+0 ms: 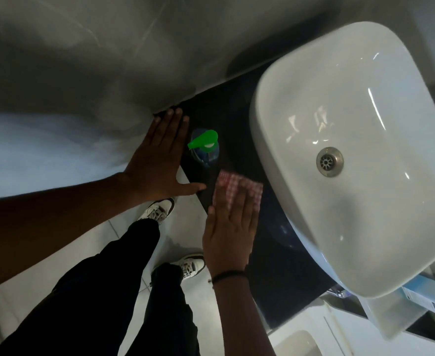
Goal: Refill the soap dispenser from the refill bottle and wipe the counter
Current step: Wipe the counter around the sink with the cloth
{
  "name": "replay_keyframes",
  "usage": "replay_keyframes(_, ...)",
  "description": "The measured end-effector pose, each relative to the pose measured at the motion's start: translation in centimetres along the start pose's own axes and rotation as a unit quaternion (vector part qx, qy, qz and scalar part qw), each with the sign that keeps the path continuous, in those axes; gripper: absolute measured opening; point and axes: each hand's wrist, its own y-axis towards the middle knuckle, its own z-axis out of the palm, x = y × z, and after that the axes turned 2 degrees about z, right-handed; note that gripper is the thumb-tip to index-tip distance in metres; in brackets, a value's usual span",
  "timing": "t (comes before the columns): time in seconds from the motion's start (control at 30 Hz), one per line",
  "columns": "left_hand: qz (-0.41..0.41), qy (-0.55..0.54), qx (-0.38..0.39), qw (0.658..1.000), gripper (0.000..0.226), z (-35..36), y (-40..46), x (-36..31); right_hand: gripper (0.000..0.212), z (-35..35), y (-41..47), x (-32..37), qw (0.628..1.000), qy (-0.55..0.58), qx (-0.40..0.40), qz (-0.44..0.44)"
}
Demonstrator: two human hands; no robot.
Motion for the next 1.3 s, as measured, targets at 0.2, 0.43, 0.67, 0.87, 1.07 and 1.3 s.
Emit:
replay_keyframes(0.2, -0.021, -0.016, 0.005, 1.000, 0.147, 1.0, -1.3, -1.4, 0.060, 0.5, 0.9, -0.3, 0.997, 0.007, -0.018, 0.069)
replay_keyframes(0.43, -0.012, -0.018, -0.014, 1.000, 0.146, 1.1, -1.7, -1.5, 0.058, -0.2, -2.5, -4.3, 0.997, -0.033, 0.021, -0.061)
replay_keyframes(0.67, -0.069, -0.014, 0.018, 0.997, 0.143, 3.3, -5.1, -5.3, 0.059, 0.3, -0.9, -3.4, 1.000, -0.020, -0.011, -0.003)
replay_keyframes(0.87, 0.003, -0.025, -0.003, 1.000, 0.119, 5.6, -9.2, -10.1, 0.061, -0.9, -4.4, -6.1, 0.999, -0.036, 0.014, -0.023)
replay_keyframes(1.07, 0.117, -0.003, -0.019, 0.993, 0.094, 5.8, -8.2, -9.5, 0.060, -1.0, -0.8, -5.7, 0.997, -0.037, 0.008, -0.065)
replay_keyframes(1.3, 0.089, 0.018, -0.034, 0.995, 0.098, 5.2, -6.7, -9.0, 0.059, -2.3, -0.6, -6.3, 0.999, -0.027, 0.005, -0.045)
